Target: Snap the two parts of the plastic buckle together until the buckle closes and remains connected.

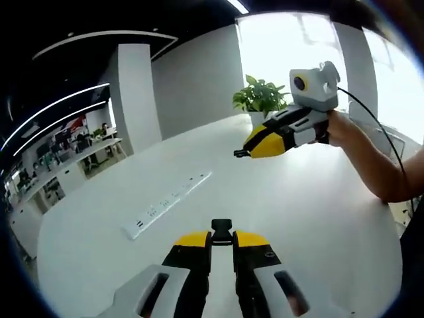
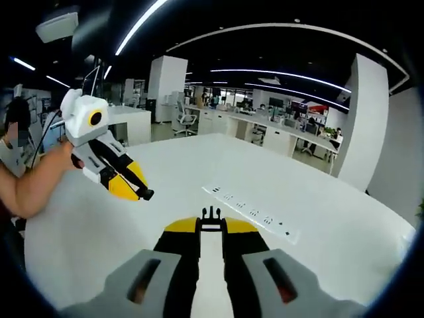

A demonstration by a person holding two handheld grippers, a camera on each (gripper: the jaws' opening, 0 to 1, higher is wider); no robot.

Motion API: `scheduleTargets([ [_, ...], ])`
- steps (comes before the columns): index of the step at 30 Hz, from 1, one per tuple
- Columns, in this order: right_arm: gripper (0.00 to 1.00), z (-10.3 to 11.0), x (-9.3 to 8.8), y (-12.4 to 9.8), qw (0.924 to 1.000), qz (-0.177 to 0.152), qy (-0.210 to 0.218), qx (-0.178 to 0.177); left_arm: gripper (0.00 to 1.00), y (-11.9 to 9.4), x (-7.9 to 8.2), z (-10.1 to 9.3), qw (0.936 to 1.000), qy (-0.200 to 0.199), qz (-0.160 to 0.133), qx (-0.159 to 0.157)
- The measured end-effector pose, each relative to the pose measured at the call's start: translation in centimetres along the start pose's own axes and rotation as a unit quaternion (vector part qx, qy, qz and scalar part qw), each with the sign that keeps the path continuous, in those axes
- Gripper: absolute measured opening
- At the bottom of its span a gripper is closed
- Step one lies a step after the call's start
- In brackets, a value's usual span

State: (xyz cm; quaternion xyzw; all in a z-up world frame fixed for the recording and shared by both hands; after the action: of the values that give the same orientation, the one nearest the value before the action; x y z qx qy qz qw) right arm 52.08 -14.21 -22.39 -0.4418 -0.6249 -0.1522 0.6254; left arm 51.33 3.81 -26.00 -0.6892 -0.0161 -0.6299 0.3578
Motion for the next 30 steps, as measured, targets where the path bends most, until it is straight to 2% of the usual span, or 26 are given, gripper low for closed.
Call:
scheduleTargets([
  [5, 0.11, 0.3, -0.7, -0.2, 1.0, 0.002, 0.003, -0.003, 0.11, 0.1, 0.1, 0.0, 0.9999, -0.011, -0.006, -0.003],
  [11, 0.11, 0.8, -2.1, -0.3, 0.9999, 0.009, -0.007, -0.008, 0.11, 0.6, -1.5, -0.3, 0.9999, 0.0, 0.016, 0.003],
  [17, 0.11, 1.7, -3.7, -0.2, 0.9997, 0.019, 0.018, 0.001, 0.11, 1.2, -2.5, -1.1, 0.9997, 0.006, 0.024, -0.002],
  [25, 0.11, 2.6, -3.8, -1.1, 0.9999, 0.01, 0.008, 0.002, 0.11, 0.9, -4.3, -2.0, 0.9993, -0.008, 0.031, -0.018],
  [30, 0.11, 3.6, -4.2, -1.5, 0.9999, 0.01, 0.003, 0.005, 0.11, 0.4, -4.8, -2.4, 0.9989, -0.018, 0.035, -0.024],
])
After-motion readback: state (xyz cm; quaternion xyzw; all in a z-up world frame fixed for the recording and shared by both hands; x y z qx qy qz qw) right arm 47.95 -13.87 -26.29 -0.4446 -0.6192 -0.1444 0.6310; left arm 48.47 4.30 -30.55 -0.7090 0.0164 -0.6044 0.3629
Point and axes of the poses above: the point that each gripper's makers call its tool centre point, and the gripper's own axes: y roughly forward along the fingers, z roughly to its left, x roughly out of its top, the point moved 5 cm from there along -y, roughly backward along the fingers, and after that the axes turned 1 degree about -z, right-handed, at the moved point
